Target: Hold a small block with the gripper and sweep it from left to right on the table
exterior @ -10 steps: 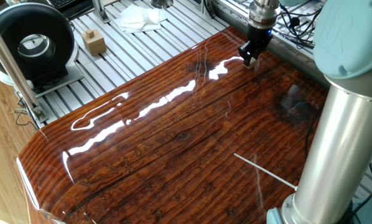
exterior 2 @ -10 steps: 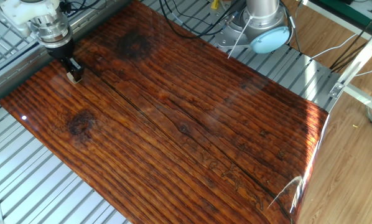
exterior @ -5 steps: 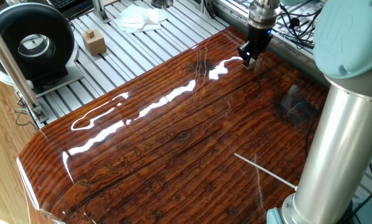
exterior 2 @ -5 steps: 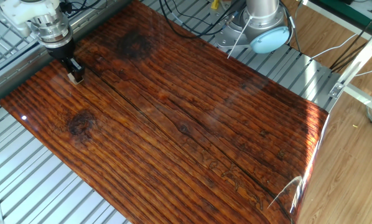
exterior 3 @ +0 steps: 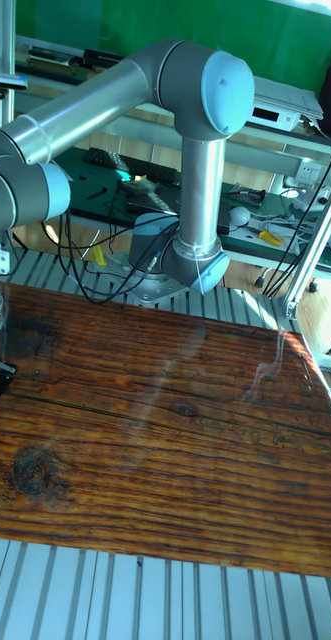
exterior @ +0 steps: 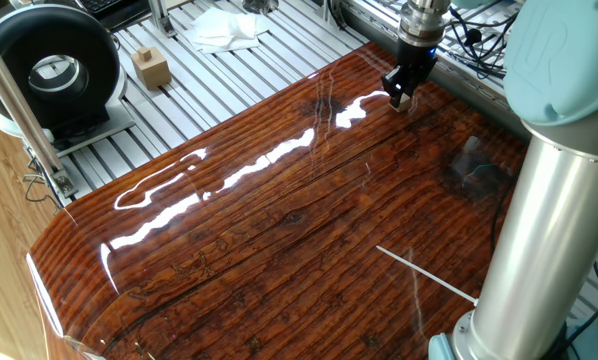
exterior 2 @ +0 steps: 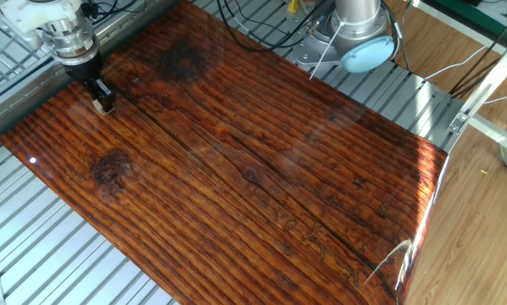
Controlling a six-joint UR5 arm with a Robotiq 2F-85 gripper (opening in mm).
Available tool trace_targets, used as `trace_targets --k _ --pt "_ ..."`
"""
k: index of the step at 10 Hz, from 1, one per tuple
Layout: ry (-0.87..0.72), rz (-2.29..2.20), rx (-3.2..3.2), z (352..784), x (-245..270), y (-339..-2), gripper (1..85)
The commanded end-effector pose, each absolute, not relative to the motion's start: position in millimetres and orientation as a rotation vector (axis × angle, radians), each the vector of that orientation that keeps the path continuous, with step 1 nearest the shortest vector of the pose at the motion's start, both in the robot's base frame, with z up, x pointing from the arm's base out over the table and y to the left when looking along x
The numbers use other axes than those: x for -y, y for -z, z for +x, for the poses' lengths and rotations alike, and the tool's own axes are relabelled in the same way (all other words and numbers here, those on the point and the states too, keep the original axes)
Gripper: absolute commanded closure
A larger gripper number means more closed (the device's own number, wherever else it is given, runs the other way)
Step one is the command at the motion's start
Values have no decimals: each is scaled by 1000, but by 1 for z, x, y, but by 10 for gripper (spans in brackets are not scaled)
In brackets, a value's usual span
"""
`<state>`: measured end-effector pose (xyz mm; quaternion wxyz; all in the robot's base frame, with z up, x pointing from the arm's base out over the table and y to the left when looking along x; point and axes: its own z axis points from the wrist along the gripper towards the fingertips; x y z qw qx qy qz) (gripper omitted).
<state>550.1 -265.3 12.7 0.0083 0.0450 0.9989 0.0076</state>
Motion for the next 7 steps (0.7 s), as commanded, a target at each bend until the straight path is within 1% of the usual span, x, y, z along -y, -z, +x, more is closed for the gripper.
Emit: trace_targets --k 1,7 --pt "-37 150 -3115 552 264 -14 847" --pt "-37 145 -3114 551 265 -13 847"
